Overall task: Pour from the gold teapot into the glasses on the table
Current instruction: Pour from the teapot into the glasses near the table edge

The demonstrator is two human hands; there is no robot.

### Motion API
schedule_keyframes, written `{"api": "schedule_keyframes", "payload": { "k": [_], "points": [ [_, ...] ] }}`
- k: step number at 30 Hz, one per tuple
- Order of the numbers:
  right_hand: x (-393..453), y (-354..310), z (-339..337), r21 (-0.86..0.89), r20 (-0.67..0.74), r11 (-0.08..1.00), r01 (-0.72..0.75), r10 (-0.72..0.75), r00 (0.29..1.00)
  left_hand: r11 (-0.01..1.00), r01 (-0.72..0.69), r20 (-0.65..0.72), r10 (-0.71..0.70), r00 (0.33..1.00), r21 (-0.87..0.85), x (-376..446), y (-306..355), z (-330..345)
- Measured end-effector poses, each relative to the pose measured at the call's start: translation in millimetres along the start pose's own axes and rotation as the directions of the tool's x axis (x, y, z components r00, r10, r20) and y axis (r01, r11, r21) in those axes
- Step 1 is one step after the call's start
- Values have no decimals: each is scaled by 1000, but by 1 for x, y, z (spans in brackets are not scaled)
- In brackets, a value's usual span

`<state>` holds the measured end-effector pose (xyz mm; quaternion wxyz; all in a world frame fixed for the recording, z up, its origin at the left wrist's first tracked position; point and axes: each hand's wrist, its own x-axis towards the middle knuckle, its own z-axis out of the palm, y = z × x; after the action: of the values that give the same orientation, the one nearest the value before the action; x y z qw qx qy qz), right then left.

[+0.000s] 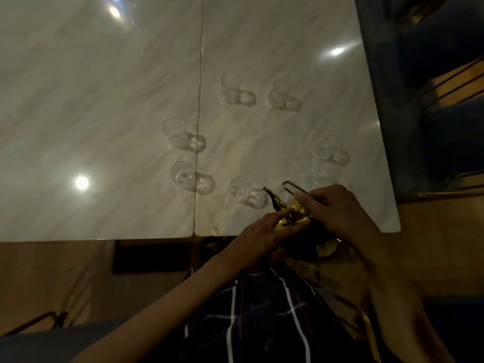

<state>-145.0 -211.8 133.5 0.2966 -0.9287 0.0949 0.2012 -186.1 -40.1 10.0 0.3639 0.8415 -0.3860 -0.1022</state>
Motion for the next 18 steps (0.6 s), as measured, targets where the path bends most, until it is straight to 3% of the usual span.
{"api": "schedule_keyframes", "payload": {
  "k": [18],
  "points": [
    [-3,-6,-6,12,10,1000,16,-16,1000,1000,5,10,-5,1000,16,3,5,-9]
  ]
}}
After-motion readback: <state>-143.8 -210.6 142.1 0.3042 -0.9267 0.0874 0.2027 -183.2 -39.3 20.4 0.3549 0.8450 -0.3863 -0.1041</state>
